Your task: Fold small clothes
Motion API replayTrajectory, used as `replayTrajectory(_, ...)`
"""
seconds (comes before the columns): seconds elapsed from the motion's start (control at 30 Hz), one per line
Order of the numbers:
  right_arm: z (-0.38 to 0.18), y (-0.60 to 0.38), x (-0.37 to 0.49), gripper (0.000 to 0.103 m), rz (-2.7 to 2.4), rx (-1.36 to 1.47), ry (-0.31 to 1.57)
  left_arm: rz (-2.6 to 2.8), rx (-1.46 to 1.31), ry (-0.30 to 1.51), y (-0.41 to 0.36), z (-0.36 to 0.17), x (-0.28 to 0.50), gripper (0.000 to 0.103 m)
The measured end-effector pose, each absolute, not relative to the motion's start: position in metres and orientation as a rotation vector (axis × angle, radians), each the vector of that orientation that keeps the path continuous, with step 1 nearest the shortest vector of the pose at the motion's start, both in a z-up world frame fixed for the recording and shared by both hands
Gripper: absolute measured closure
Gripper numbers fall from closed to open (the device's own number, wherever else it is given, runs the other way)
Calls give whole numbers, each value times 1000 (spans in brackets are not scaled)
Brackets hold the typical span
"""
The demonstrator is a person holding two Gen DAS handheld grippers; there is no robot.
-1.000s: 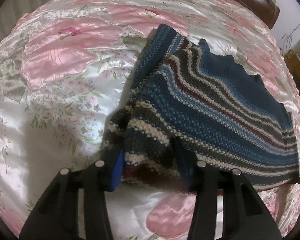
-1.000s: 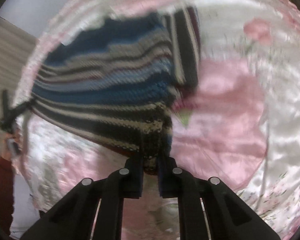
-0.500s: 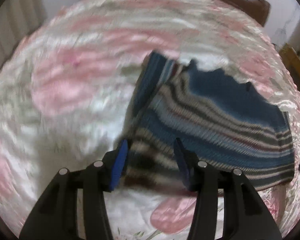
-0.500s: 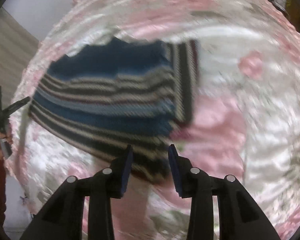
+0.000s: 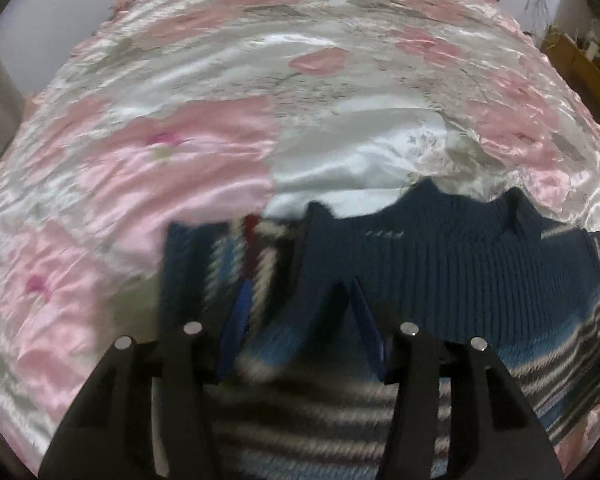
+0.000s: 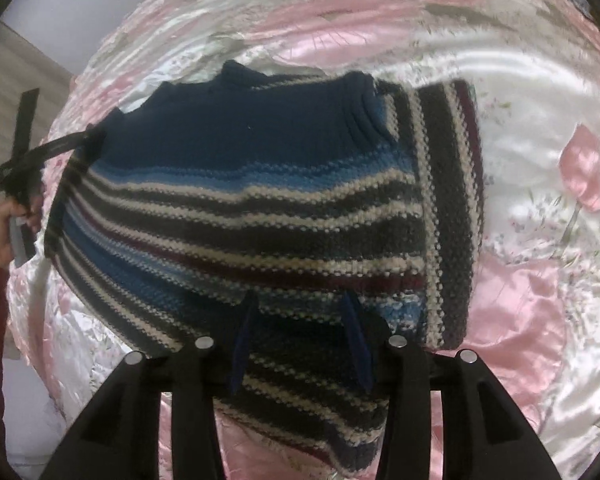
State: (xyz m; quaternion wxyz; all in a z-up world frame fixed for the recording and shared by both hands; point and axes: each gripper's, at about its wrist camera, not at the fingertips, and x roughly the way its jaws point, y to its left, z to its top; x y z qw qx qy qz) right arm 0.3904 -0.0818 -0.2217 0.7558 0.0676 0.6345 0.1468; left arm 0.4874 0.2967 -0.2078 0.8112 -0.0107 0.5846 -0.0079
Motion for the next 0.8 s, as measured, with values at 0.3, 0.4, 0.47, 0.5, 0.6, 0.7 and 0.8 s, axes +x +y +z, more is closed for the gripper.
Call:
replayTrajectory(0.3, -224, -77, 387, 58, 338, 93, 1355, -50, -133, 1208, 302, -201, 488, 95)
replayTrajectory(0.4, -225, -81, 387, 58, 347, 114, 1353, -31, -191, 1138, 315, -186, 482, 94)
replayTrajectory(0.47, -226, -82, 389, 59, 343, 127, 1356, 3, -179, 1169, 320, -196, 488, 94)
replayTrajectory(0.5, -227, -82, 390, 59, 339, 129, 1358, 6, -176, 1189, 320, -203, 490, 94)
replayTrajectory(0.6, -231, -83, 392, 59, 337, 135, 1369, 39, -159, 1241, 313, -228, 493, 94)
replayTrajectory(0.7, -233, -86, 394, 59, 341, 153, 1377, 62, -173, 1213, 313, -226, 488, 91)
replayTrajectory(0.8, -226, -92, 394, 59, 363, 188, 1376, 80, -184, 1199, 316, -210, 478, 74)
